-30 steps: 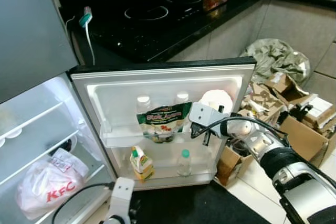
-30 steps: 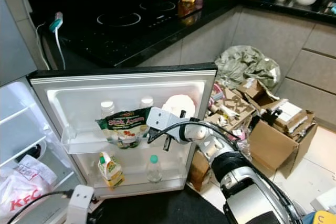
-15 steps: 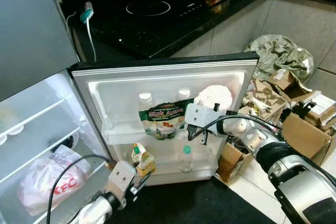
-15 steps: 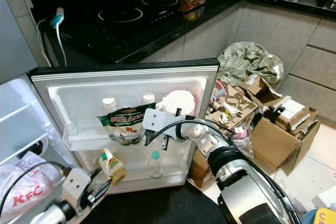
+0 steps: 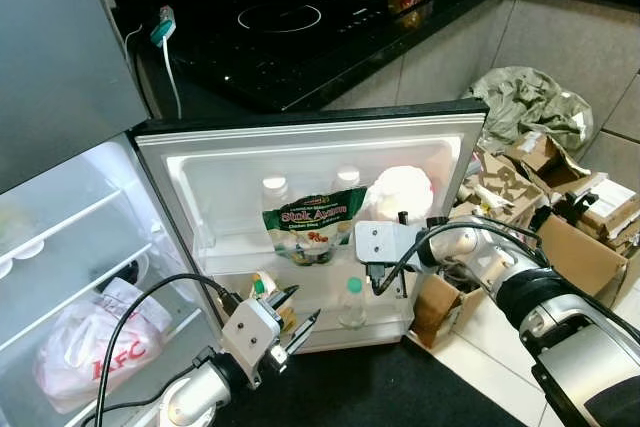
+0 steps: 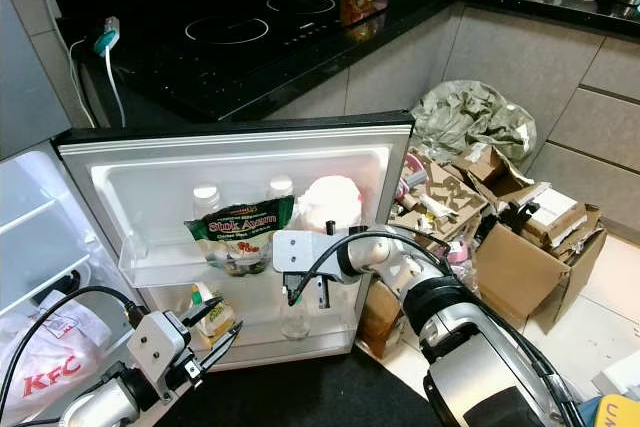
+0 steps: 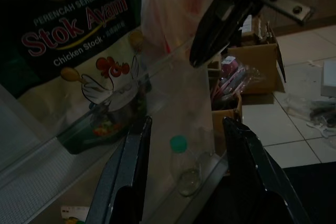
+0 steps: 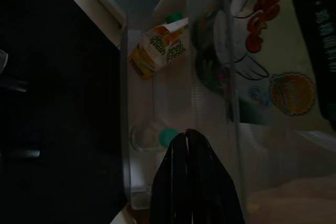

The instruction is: Restocking fridge

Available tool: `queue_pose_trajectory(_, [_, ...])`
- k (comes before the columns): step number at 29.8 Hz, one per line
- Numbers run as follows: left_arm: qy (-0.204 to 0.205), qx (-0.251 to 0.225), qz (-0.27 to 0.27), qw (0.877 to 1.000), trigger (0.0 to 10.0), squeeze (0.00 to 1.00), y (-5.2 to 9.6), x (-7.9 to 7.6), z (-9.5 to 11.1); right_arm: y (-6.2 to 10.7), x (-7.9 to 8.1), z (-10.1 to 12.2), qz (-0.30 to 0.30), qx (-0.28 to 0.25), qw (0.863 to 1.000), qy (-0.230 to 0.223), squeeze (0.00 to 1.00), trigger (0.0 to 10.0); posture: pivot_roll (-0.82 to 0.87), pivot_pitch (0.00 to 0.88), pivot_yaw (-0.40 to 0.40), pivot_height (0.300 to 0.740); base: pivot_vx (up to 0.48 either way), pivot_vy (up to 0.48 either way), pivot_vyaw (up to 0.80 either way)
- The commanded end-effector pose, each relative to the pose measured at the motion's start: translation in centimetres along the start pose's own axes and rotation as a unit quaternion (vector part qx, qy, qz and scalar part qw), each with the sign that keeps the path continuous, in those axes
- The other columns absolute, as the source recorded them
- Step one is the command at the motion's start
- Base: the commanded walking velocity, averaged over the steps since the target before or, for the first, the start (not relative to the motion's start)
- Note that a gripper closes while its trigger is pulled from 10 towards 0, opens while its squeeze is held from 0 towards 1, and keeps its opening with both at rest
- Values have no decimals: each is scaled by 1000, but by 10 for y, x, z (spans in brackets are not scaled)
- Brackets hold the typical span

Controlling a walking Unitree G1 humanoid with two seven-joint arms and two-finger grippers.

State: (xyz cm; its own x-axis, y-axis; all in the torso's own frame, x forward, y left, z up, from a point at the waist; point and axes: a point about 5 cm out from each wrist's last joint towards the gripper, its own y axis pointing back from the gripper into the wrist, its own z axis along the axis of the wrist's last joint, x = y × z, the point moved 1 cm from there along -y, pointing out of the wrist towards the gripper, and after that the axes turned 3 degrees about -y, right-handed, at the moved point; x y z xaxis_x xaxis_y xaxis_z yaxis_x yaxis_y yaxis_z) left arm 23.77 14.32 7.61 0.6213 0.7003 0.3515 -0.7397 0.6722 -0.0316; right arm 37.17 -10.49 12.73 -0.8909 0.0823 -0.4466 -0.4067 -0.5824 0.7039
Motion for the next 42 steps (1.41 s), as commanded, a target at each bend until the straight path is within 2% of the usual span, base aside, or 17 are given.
queue_pose_trajectory(1, [9, 4, -4, 1000, 10000, 0, 1, -4, 1, -3, 12, -17, 24, 31, 999, -18, 0, 0, -39, 118, -14, 740, 0, 0, 0])
queue_pose_trajectory(6, [13, 16, 0, 1000, 10000, 0, 3, -4, 5, 2, 7, -17, 33, 51, 998, -6, 0, 0, -38, 118, -17, 740, 0, 0, 0])
queue_pose_trajectory(9, [15, 22, 2, 1000, 10000, 0, 4, -3, 4, 4, 0, -16, 13, 69, 998, -6, 0, 0, -42, 115, -19, 740, 0, 0, 0])
queue_pose_trajectory(11, [19, 26, 2, 999, 10000, 0, 4, -4, 3, 11, -13, -18, -18, 102, 995, -3, 0, 0, -45, 113, -23, 740, 0, 0, 0])
queue_pose_trajectory(17, [23, 32, 2, 999, 10000, 0, 5, -4, 1, 18, -24, -20, -45, 140, 989, 9, 0, 0, -48, 114, -25, 740, 0, 0, 0])
queue_pose_trajectory(23, [26, 38, 3, 999, 10000, 0, 7, -4, 0, 18, -28, -19, -65, 148, 987, 7, 0, 0, -48, 114, -25, 740, 0, 0, 0])
queue_pose_trajectory(27, [29, 45, 6, 999, 10000, 0, 11, -3, -5, 15, -30, -11, -72, 130, 989, -15, 0, 0, -45, 116, -27, 740, 0, 0, 0])
queue_pose_trajectory(32, [31, 53, 3, 998, 10000, 0, 13, -2, -11, 11, -23, -3, -30, 95, 995, -32, 0, 0, -50, 117, -24, 740, 0, 0, 0])
queue_pose_trajectory(39, [32, 56, 2, 998, 10000, 0, 13, -2, -15, 7, -9, 1, 45, 70, 996, -29, 0, 0, -51, 117, -27, 740, 0, 0, 0])
queue_pose_trajectory(40, [33, 57, 1, 998, 10000, 0, 13, -2, -16, 7, -2, 1, 83, 64, 994, -24, 0, 0, -51, 117, -27, 740, 0, 0, 0])
queue_pose_trajectory(42, [33, 58, 1, 998, 10000, 0, 13, -3, -17, 8, 2, 1, 106, 61, 992, -20, 0, 0, -51, 117, -27, 740, 0, 0, 0])
